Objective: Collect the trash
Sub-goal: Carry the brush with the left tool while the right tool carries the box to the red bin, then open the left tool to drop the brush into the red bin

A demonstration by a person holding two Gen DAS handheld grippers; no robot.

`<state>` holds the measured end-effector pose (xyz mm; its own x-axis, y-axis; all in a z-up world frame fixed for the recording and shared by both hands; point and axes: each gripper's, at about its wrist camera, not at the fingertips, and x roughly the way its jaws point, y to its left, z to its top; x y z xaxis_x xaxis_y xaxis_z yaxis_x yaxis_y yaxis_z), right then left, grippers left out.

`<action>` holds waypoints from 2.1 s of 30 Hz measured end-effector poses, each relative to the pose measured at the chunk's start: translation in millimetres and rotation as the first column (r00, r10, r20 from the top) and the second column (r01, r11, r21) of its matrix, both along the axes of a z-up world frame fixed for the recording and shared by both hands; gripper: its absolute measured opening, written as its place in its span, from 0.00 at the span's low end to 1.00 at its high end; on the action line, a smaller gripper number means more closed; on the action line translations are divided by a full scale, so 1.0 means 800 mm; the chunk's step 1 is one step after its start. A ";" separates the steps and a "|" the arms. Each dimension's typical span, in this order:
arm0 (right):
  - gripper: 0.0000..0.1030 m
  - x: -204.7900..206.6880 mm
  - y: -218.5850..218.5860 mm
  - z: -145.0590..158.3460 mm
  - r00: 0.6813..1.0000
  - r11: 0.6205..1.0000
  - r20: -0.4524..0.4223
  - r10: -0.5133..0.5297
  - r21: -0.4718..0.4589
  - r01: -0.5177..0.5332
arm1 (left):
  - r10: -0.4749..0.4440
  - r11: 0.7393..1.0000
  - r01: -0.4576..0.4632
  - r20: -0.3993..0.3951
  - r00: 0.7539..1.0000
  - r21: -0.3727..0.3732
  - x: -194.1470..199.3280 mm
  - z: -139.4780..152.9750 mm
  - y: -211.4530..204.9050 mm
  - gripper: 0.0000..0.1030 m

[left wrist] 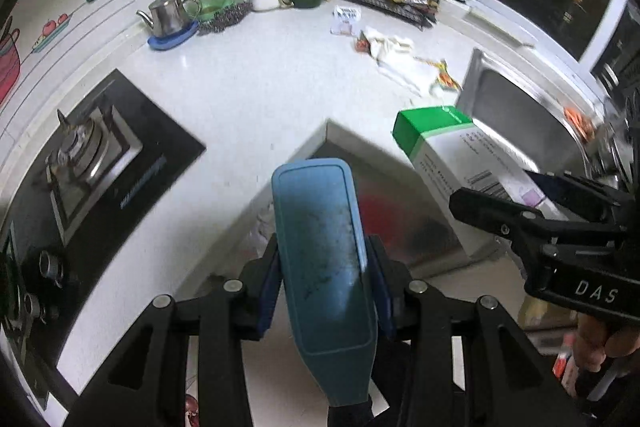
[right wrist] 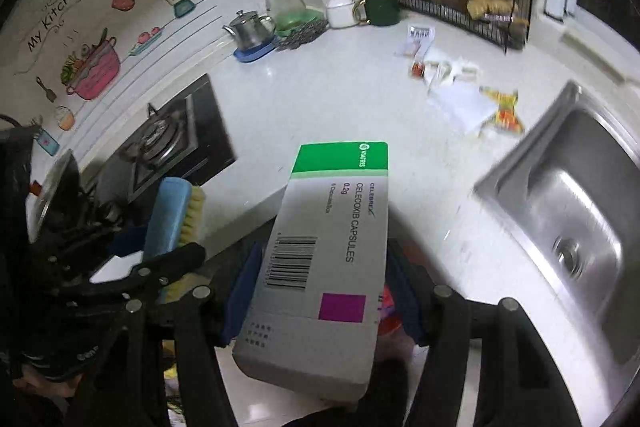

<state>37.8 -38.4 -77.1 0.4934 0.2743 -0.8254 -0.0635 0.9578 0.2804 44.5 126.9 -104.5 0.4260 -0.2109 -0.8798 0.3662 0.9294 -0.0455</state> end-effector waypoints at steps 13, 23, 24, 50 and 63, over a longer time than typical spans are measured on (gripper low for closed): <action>0.57 -0.051 0.042 -0.086 0.998 0.998 -0.067 0.010 -0.068 -0.015 | 0.008 1.000 -0.007 -0.111 0.994 0.002 -0.040 -0.106 0.031 0.37; 0.27 -0.027 0.035 -0.252 0.989 0.996 -0.150 0.012 -0.086 -0.025 | 0.002 1.000 -0.001 -0.198 0.980 0.001 -0.019 -0.293 0.022 0.37; 0.25 -0.024 0.032 -0.271 0.988 0.996 -0.153 0.010 -0.089 -0.024 | 0.000 1.000 -0.001 -0.203 0.979 -0.002 -0.015 -0.315 0.020 0.37; 0.02 0.031 -0.020 -0.565 0.977 0.992 -0.215 -0.006 -0.126 -0.022 | -0.108 0.994 0.108 -0.314 0.943 -0.016 0.069 -0.634 -0.056 0.58; 0.02 0.039 -0.005 -0.572 0.968 0.985 -0.237 0.078 -0.132 -0.112 | -0.042 0.998 0.030 -0.292 0.956 -0.047 0.046 -0.618 -0.034 0.77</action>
